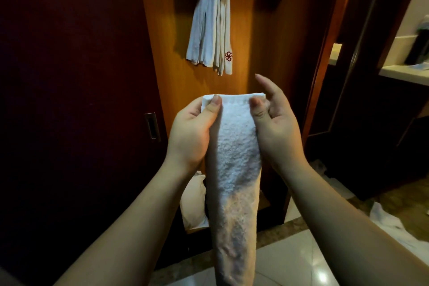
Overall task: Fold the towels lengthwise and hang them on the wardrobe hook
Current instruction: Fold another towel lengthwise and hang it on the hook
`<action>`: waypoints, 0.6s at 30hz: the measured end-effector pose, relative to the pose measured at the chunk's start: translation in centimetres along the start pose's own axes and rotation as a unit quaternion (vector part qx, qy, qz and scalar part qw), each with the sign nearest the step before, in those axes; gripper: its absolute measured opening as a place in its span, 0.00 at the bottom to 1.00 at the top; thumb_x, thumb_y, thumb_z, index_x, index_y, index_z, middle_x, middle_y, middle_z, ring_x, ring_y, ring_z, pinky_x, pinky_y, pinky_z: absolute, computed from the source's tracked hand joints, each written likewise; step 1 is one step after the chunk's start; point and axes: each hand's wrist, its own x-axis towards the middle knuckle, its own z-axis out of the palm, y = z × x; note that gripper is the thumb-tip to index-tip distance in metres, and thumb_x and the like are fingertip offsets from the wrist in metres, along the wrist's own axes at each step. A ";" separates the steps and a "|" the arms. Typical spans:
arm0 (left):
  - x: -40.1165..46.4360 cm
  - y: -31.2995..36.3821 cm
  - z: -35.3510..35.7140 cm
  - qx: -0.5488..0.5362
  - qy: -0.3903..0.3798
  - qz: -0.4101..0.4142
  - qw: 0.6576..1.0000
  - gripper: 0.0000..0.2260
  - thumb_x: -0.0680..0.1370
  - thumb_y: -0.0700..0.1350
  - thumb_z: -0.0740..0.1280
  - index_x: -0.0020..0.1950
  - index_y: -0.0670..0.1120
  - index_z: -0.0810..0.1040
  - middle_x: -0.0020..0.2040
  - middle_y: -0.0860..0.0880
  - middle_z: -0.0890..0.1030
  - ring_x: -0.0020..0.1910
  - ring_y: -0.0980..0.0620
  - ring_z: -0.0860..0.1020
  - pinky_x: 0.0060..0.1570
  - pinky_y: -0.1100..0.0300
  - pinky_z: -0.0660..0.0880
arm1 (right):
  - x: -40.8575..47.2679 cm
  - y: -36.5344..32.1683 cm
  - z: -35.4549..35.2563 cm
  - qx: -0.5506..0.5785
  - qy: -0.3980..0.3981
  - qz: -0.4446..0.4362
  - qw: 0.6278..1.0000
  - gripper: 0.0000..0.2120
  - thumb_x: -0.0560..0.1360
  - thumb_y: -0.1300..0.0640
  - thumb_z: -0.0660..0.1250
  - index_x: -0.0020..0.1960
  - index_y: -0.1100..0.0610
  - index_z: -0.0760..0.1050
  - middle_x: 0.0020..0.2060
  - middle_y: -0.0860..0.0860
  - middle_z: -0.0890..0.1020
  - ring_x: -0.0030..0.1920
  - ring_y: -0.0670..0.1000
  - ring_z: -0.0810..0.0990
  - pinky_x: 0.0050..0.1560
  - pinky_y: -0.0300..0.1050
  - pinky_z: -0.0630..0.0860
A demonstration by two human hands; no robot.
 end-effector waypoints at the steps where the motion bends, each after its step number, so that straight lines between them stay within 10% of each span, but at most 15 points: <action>1: 0.1 0.0 -0.1 -0.002 -0.001 0.008 1.000 0.11 0.82 0.48 0.62 0.52 0.42 0.81 0.46 0.42 0.86 0.47 0.42 0.85 0.49 0.47 0.81 | 0.3 -0.1 -0.2 0.025 -0.035 0.040 0.998 0.17 0.77 0.45 0.66 0.65 0.42 0.70 0.46 0.37 0.84 0.48 0.40 0.84 0.45 0.35 0.78; 5: 0.3 0.3 -0.4 0.005 -0.012 0.034 0.999 0.10 0.80 0.47 0.63 0.49 0.42 0.80 0.41 0.47 0.86 0.42 0.50 0.84 0.42 0.58 0.79 | 1.2 0.7 -1.3 0.167 -0.171 0.200 0.950 0.18 0.70 0.44 0.72 0.54 0.54 0.83 0.52 0.55 0.86 0.52 0.54 0.85 0.56 0.53 0.78; 11: 0.1 -2.7 -3.1 -0.044 -0.134 -0.115 0.983 0.32 0.62 0.61 0.79 0.60 0.46 0.79 0.57 0.45 0.84 0.55 0.44 0.83 0.48 0.56 0.81 | 1.7 0.4 -0.5 0.155 -0.063 0.094 0.981 0.13 0.72 0.48 0.71 0.51 0.56 0.82 0.47 0.56 0.86 0.47 0.54 0.86 0.49 0.52 0.82; 18: -0.3 -4.3 -2.4 -0.020 -0.121 -0.181 0.976 0.11 0.70 0.41 0.72 0.51 0.40 0.81 0.45 0.46 0.86 0.43 0.48 0.84 0.43 0.59 0.81 | 3.4 0.5 -0.1 0.109 0.007 0.091 0.990 0.12 0.77 0.49 0.69 0.53 0.57 0.80 0.44 0.53 0.86 0.44 0.49 0.85 0.42 0.44 0.81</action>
